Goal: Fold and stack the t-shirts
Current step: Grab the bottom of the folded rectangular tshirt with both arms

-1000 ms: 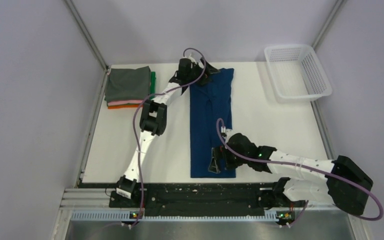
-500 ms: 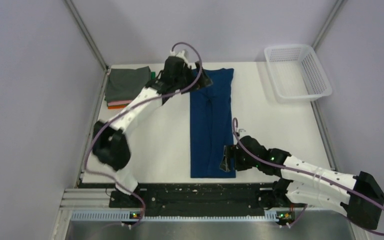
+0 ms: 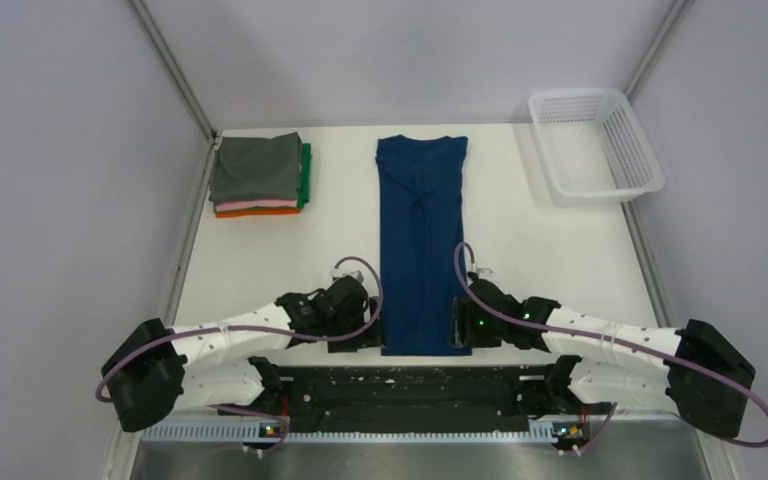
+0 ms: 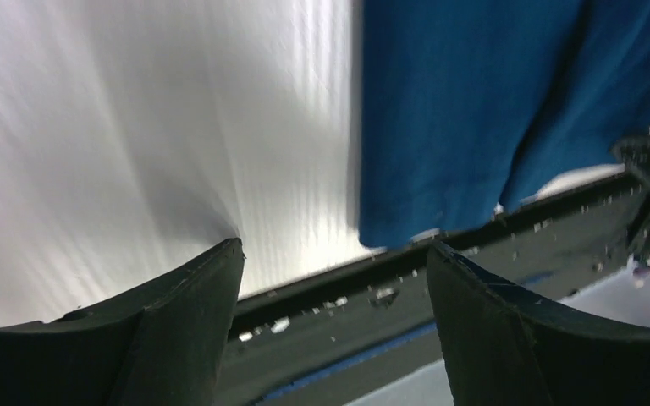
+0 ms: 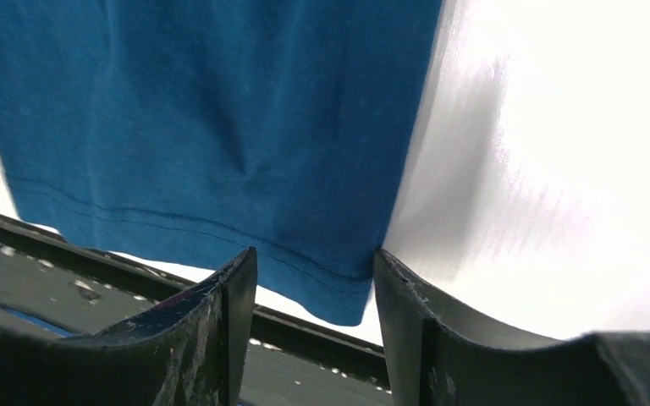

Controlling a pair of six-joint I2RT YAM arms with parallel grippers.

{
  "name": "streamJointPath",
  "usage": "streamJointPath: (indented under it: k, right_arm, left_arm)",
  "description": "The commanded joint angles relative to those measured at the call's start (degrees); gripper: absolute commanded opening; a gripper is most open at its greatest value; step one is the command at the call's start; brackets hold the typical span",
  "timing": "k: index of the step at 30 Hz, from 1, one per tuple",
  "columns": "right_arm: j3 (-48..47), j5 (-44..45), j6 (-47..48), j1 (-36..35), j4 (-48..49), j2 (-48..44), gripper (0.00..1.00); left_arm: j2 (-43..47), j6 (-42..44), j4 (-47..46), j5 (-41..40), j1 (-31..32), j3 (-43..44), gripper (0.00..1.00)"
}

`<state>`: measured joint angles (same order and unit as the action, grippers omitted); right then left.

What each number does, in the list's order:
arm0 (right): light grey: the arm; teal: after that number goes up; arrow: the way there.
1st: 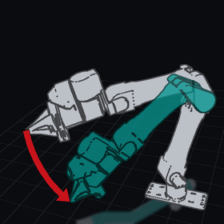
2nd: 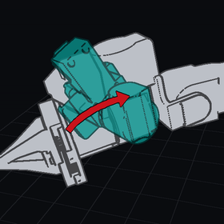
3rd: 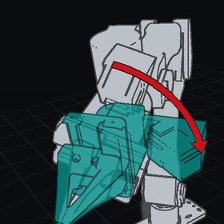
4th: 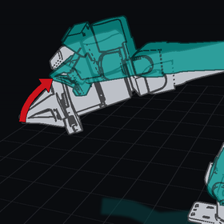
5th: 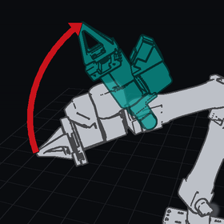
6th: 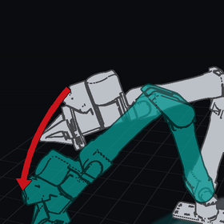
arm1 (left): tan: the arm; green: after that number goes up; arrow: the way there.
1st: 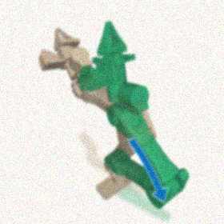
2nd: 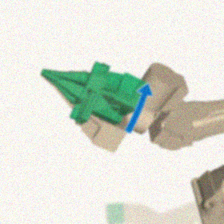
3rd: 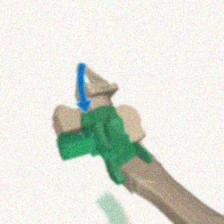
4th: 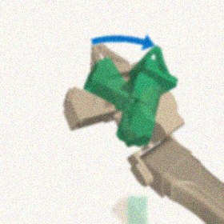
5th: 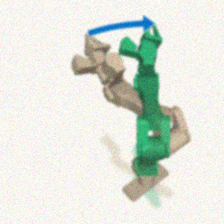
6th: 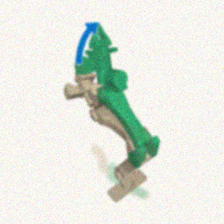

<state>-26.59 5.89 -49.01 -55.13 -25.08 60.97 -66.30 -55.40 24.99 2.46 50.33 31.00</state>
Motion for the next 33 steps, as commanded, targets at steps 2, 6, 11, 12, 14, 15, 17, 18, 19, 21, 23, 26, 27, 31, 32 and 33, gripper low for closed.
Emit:
streamJointPath:
  k: [2, 6, 11, 12, 14, 15, 17, 18, 19, 21, 23, 26, 27, 31, 32, 33]
  right_arm:
    - [4.16, -1.71, -5.18, -1.21, 0.20, -1.55, 0.51]
    - [5.12, -1.74, -5.73, -1.29, -0.31, -2.48, 0.43]
    - [4.68, -1.15, -5.74, -1.27, -0.89, -1.74, 0.36]
    - [4.51, -0.95, -5.74, -1.29, -1.07, -1.66, 0.36]
    - [4.49, -0.60, -5.76, -1.28, -1.66, -1.41, 0.35]
    - [4.51, -0.47, -5.85, -1.29, -2.00, -1.41, 0.34]
    - [4.44, -0.11, -5.90, -1.26, -2.79, -1.49, 0.32]
    - [4.30, 0.04, -5.89, -1.29, -3.29, -1.57, 0.30]
    - [4.16, 0.35, -5.98, -1.18, -3.92, -1.79, 0.27]
    - [4.14, 1.01, -6.08, -1.25, -4.62, -2.43, 0.25]
    - [3.90, 1.16, -6.01, -1.22, -5.27, -2.86, 0.24]
    - [3.43, 1.52, -6.00, -1.26, -7.84, -3.31, 0.21]
    - [3.59, 1.69, -5.95, -1.27, -8.51, -3.72, 0.19]
    - [5.01, -0.15, -5.79, -1.25, -9.63, -6.78, 0.04]
    - [5.55, -0.86, -5.69, -1.25, -9.27, -7.66, 0.00]
    - [6.11, -1.68, -5.55, -1.29, -8.83, -8.37, 0.00]
  left_arm:
    - [4.31, -10.67, -4.67, 0.44, 5.95, -2.98, 0.80]
    - [2.32, -11.39, -8.84, 0.09, 6.10, -4.33, 0.71]
    - [-3.80, -10.91, -10.15, -1.85, 6.11, -1.63, 0.63]
    - [-5.27, -10.77, -10.37, -1.70, 6.16, -0.98, 0.60]
    - [-8.10, -10.24, -10.61, -1.41, 6.12, 0.31, 0.55]
    - [-9.43, -10.14, -10.35, -1.60, 6.18, 0.88, 0.51]
    - [-11.71, -9.52, -8.55, -1.82, 6.15, 2.00, 0.39]
    - [-12.60, -9.28, -6.37, -2.76, 6.15, 2.82, 0.31]
    - [-13.25, -9.27, -3.56, -4.53, 6.18, 3.60, 0.24]
    - [-13.42, -9.68, 0.47, -7.22, 6.18, 4.27, 0.05]
    - [-12.58, -9.75, 1.70, -7.75, 6.27, 3.90, 0.00]
    - [-9.96, -10.20, 2.18, -7.87, 6.45, 2.17, 0.00]
    - [-8.95, -10.60, 2.24, -8.12, 6.45, 1.02, 0.00]
    - [-4.92, -11.67, 1.05, -7.65, 6.45, -1.81, 0.00]
    - [-4.23, -11.67, -0.01, -6.76, 6.45, -2.42, 0.00]
    - [-3.61, -11.57, -1.38, -5.60, 6.52, -2.96, 0.00]
